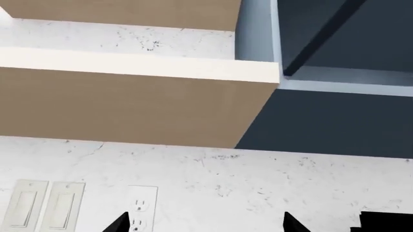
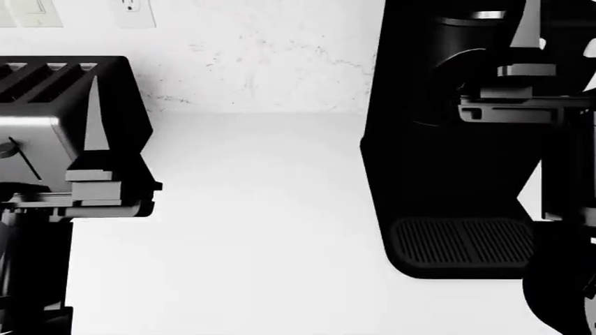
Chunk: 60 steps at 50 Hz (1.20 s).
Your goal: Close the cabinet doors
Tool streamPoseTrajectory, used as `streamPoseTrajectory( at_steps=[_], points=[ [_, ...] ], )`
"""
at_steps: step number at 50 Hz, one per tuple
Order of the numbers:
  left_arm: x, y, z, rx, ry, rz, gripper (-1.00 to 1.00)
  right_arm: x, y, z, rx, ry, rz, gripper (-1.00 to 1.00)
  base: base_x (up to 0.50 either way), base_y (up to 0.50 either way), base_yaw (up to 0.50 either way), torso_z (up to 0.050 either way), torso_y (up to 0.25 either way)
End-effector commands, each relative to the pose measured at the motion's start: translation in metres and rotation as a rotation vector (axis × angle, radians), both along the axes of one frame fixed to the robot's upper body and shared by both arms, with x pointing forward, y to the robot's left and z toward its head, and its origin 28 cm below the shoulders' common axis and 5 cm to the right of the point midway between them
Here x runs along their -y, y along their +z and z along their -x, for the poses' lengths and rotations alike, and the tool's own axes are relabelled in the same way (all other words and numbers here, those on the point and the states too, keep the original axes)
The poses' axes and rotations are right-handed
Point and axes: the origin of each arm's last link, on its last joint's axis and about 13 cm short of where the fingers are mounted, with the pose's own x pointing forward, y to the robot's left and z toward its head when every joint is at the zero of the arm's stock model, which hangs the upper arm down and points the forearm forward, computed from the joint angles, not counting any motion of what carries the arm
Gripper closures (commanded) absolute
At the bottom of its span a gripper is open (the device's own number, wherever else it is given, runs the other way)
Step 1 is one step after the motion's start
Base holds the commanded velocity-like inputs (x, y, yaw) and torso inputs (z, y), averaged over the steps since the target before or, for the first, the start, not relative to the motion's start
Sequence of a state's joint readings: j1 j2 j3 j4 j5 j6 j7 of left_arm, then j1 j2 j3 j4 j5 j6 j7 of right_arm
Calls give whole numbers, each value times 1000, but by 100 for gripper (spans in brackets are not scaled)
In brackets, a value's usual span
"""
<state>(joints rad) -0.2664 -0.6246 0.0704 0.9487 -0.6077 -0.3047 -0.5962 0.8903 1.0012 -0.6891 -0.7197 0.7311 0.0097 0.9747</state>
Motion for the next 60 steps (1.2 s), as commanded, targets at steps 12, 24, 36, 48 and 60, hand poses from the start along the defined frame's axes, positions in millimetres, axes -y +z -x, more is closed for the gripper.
streamPoseTrajectory(
  at_steps=[12,24,36,48,60],
  points=[
    [0,0,0,3,-3,3,-100,0,0,-4,-32,-6,-27,-100,149,0,0,0,1],
    [2,1,6,18,-7,-10,-100,0,-1,-5,-39,2,-29,-100,0,0,0,0,0],
    [2,1,6,20,1,-16,-100,0,-2,-6,-58,14,-23,-100,-252,0,0,0,0],
    [2,4,14,45,7,-22,-100,0,-3,-7,-53,16,-18,-100,-42,0,0,0,0],
    [-5,16,37,124,41,-22,-100,-1,-4,-8,-55,16,-13,-100,0,0,0,0,0]
  ],
)
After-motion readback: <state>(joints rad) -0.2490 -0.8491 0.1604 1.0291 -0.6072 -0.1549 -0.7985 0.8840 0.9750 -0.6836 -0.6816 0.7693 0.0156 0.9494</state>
